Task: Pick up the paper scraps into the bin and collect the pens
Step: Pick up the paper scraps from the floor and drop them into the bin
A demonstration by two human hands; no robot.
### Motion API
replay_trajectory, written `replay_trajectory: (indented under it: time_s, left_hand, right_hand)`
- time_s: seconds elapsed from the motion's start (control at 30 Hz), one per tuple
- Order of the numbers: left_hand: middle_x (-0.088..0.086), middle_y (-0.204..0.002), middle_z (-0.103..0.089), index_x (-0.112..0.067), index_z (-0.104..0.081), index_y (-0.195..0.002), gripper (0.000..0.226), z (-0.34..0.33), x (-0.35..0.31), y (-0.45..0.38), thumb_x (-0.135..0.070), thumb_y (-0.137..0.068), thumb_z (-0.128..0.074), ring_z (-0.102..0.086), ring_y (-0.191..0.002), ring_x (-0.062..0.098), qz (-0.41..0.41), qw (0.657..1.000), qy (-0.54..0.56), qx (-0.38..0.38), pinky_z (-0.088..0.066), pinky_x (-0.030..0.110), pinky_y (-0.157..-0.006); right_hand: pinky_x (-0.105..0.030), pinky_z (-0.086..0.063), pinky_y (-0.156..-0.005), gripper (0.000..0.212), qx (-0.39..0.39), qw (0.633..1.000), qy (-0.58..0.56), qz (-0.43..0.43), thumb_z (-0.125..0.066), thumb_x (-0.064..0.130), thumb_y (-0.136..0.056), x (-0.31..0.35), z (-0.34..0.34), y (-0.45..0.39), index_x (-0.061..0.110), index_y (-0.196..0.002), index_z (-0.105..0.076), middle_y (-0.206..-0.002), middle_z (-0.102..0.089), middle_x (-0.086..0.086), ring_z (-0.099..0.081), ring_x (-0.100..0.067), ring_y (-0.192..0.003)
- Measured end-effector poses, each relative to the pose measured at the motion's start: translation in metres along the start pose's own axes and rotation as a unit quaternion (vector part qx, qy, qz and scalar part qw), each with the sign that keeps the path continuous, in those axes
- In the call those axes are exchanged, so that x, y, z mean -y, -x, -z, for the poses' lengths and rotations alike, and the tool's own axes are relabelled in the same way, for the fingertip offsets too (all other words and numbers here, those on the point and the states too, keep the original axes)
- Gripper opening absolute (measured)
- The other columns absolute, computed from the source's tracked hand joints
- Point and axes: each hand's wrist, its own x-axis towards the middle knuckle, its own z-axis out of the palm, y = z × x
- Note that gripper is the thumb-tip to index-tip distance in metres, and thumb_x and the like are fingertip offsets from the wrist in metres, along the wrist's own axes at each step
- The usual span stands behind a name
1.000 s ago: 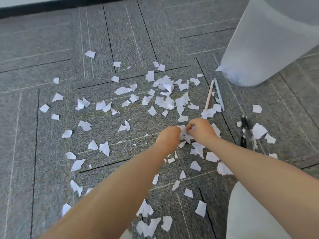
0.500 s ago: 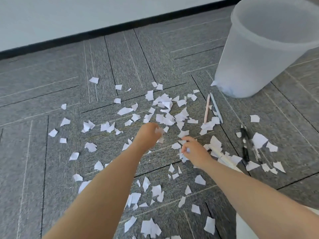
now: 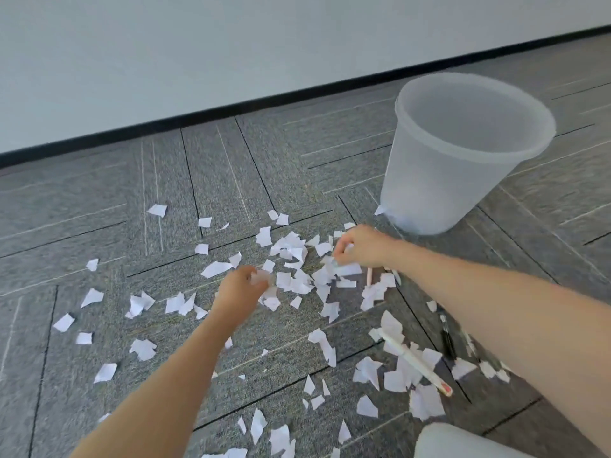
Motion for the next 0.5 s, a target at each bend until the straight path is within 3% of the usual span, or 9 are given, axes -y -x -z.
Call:
replay_trajectory:
  time_s: [0.1,0.17,0.27,0.33,0.4,0.5]
  left_hand:
    - [0.008,-0.069,-0.049,-0.018,-0.051,-0.087,0.005,0.012,-0.030,-0.011,-0.021,-0.090,-0.052,-0.030,-0.046,0.012,-0.005,0.997,0.066,-0.030,-0.028,0.021,-0.046]
    - [0.011,-0.070,-0.048,-0.019,-0.049,-0.074,0.016,0.018,-0.062,-0.019,-0.020,-0.089,-0.053,-0.030,-0.047,0.012,-0.022,0.996,0.082,-0.033,-0.028,0.022,-0.046]
    - [0.011,-0.070,-0.048,0.001,-0.057,-0.089,0.022,0.026,-0.128,-0.034,-0.021,-0.088,-0.053,-0.033,-0.050,0.014,-0.071,0.990,0.113,-0.036,-0.029,0.024,-0.047]
    - [0.009,-0.072,-0.054,-0.001,-0.056,-0.105,0.026,0.030,-0.178,-0.042,-0.022,-0.089,-0.052,-0.039,-0.052,0.013,-0.110,0.985,0.133,-0.014,-0.034,0.022,-0.046]
    - [0.006,-0.079,-0.057,-0.005,-0.048,-0.122,0.033,0.027,-0.232,-0.046,-0.018,-0.092,-0.048,-0.044,-0.053,0.010,-0.144,0.980,0.135,0.012,-0.038,0.016,-0.044]
    - [0.010,-0.092,-0.053,0.002,-0.045,-0.122,0.034,0.007,-0.307,-0.056,-0.011,-0.091,-0.046,-0.051,-0.072,0.019,-0.179,0.977,0.117,0.015,-0.045,0.028,-0.060]
  right_hand:
    - [-0.019,-0.035,-0.066,0.010,-0.086,0.995,-0.020,0.044,-0.070,0.020,-0.080,0.024,0.100,0.010,0.017,-0.088,-0.068,-0.103,-0.056,0.001,-0.049,-0.009,-0.083]
    - [-0.016,-0.035,-0.062,0.010,-0.173,0.982,-0.045,0.055,-0.070,0.020,-0.079,0.022,0.157,0.025,0.018,-0.089,-0.068,-0.096,-0.057,0.002,-0.050,-0.010,-0.085]
    - [-0.016,-0.037,-0.061,0.008,-0.318,0.944,-0.078,0.037,-0.068,0.018,-0.080,-0.009,0.218,0.039,0.018,-0.088,-0.067,-0.094,-0.061,-0.001,-0.052,-0.011,-0.081]
    - [-0.023,-0.038,-0.066,0.004,-0.383,0.919,-0.093,0.010,-0.065,0.014,-0.081,-0.039,0.240,0.038,0.015,-0.085,-0.066,-0.103,-0.065,-0.008,-0.055,-0.019,-0.090]
    - [-0.026,-0.036,-0.071,0.005,-0.399,0.912,-0.092,-0.022,-0.064,0.014,-0.082,-0.068,0.250,0.031,0.011,-0.085,-0.067,-0.107,-0.065,-0.012,-0.056,-0.026,-0.094]
    - [-0.027,-0.035,-0.069,0.012,-0.378,0.923,-0.063,-0.041,-0.064,0.024,-0.082,-0.102,0.250,0.019,0.012,-0.082,-0.067,-0.099,-0.066,-0.010,-0.054,-0.024,-0.087]
